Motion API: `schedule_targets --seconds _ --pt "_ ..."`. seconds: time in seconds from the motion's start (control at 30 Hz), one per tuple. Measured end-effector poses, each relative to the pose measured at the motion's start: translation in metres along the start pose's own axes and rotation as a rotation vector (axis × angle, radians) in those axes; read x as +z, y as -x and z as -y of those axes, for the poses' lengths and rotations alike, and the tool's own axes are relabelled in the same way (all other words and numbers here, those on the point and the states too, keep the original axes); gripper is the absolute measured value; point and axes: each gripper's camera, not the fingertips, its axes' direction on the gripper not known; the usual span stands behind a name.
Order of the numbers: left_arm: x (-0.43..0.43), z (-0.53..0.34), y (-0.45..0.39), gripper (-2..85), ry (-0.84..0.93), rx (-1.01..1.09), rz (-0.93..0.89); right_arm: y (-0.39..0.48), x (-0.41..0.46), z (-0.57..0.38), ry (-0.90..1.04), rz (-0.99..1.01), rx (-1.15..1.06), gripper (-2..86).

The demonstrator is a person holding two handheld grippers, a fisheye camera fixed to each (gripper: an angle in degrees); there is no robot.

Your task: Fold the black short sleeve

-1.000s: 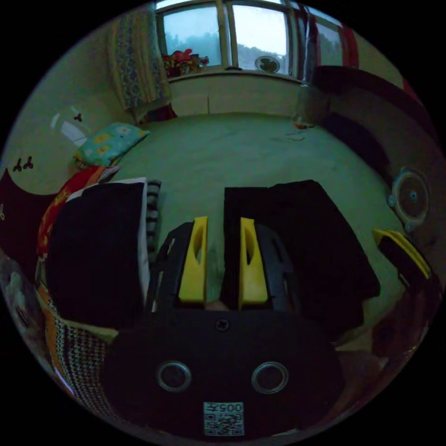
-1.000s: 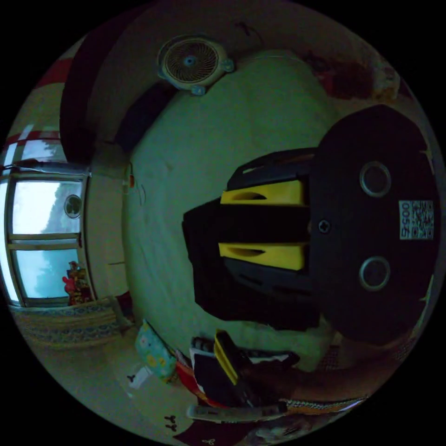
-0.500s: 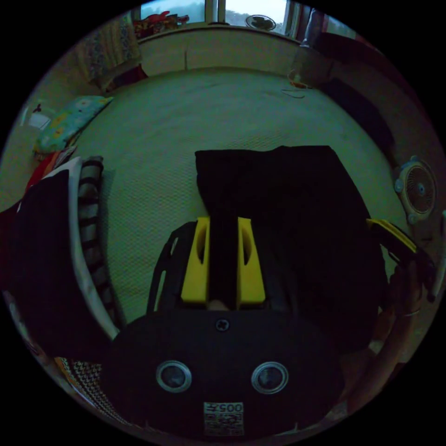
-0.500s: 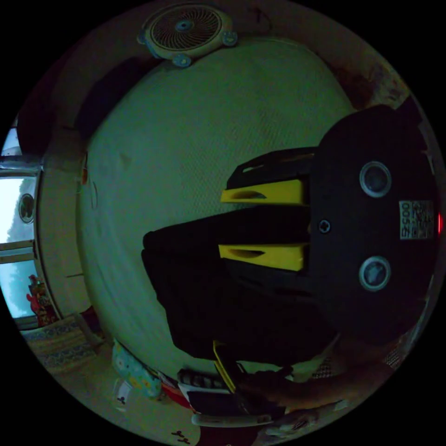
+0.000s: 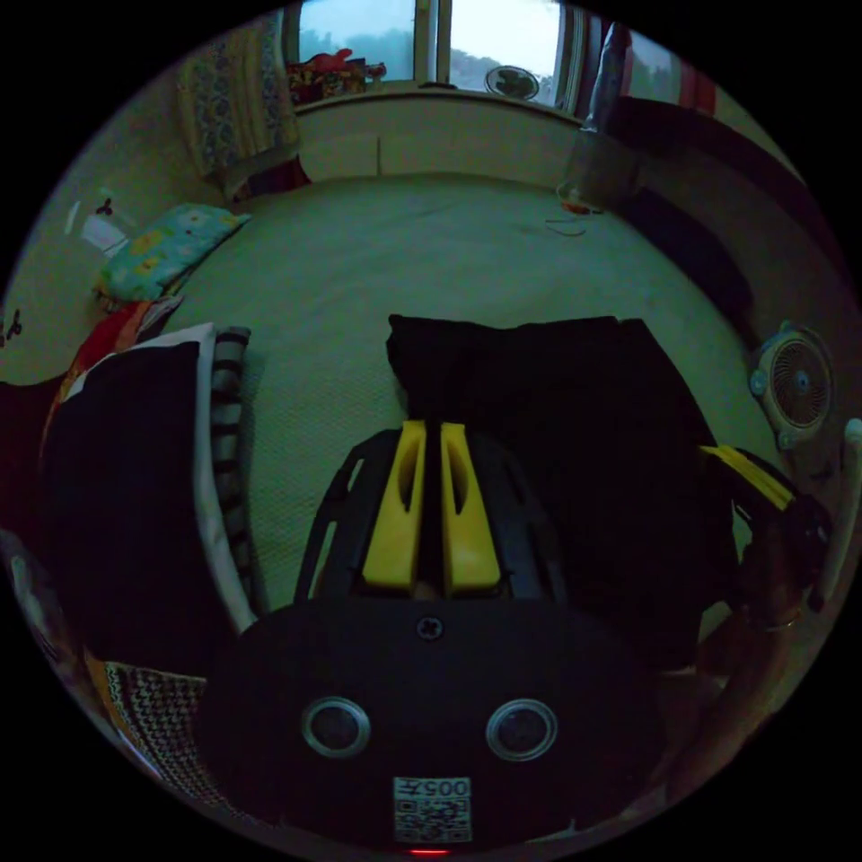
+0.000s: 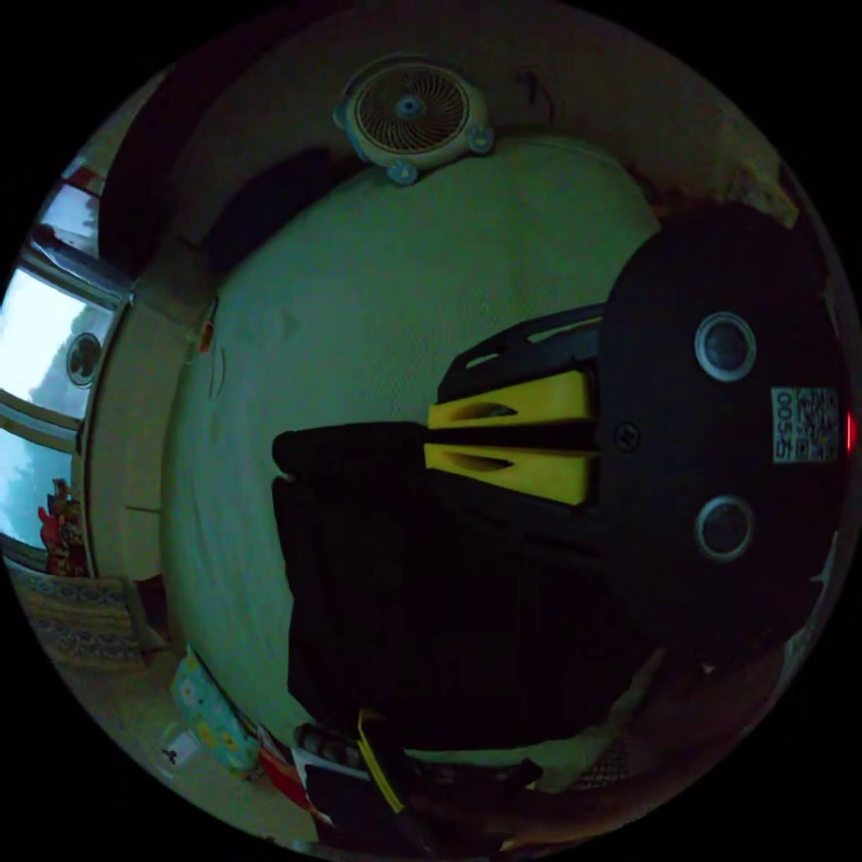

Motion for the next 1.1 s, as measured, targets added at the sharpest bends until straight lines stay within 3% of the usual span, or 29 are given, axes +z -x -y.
schedule_targets --seconds 0.23,0.67,0.8,0.87,0.93,1.1 --pt "0.003 0.005 0.025 2.1 -0.034 -0.027 0.089 -0.005 -0.006 0.013 -0.021 -0.107 0.044 -1.0" --pt "0.018 0.0 0.044 2.6 -0.034 0.006 0.053 -0.058 0.01 0.028 0.006 -0.489 0.429 -0.9" --pt "0.02 -0.005 0.052 3.0 -0.029 -0.01 0.026 -0.049 0.015 0.03 0.028 -0.521 0.463 0.0" --pt "0.021 -0.011 0.052 3.6 -0.027 0.023 0.05 -0.031 0.005 0.034 -0.034 -0.476 0.429 1.1" --pt "0.018 -0.016 0.05 4.2 -0.044 0.042 0.111 -0.004 -0.008 0.041 -0.084 -0.309 0.351 3.6" --pt "0.011 -0.036 0.054 4.7 -0.044 -0.006 0.119 0.127 -0.021 0.059 -0.114 0.067 -0.025 6.7"
